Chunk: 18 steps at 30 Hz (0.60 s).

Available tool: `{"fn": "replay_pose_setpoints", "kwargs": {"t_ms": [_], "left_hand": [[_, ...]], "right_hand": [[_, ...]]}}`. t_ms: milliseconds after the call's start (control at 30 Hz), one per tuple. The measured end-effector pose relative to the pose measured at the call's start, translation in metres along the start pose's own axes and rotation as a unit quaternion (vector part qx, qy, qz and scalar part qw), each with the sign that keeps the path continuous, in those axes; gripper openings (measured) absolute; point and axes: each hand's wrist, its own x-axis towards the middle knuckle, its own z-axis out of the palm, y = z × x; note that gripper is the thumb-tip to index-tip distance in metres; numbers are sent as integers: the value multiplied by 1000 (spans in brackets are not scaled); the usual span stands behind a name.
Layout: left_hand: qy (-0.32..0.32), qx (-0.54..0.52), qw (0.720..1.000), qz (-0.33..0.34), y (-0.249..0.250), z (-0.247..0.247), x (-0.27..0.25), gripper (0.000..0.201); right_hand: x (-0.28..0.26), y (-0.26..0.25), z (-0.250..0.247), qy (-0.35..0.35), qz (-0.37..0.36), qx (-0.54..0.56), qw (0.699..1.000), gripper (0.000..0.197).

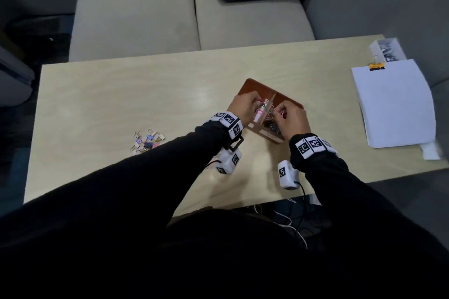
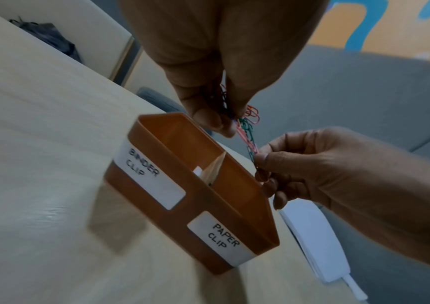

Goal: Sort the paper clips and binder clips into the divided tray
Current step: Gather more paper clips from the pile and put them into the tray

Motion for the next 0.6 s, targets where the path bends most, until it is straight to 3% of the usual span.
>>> {"fn": "replay_pose_setpoints", "kwargs": {"t_ms": [300,600], "left_hand": [[-80,107,990,-40,12,48,29,19],[-85,156,984,16,8,54,27,26]], "right_hand": [[13,21,7,-65,63,-115,989,11],[11,21,13,-82,59,-145,984,11]]}}
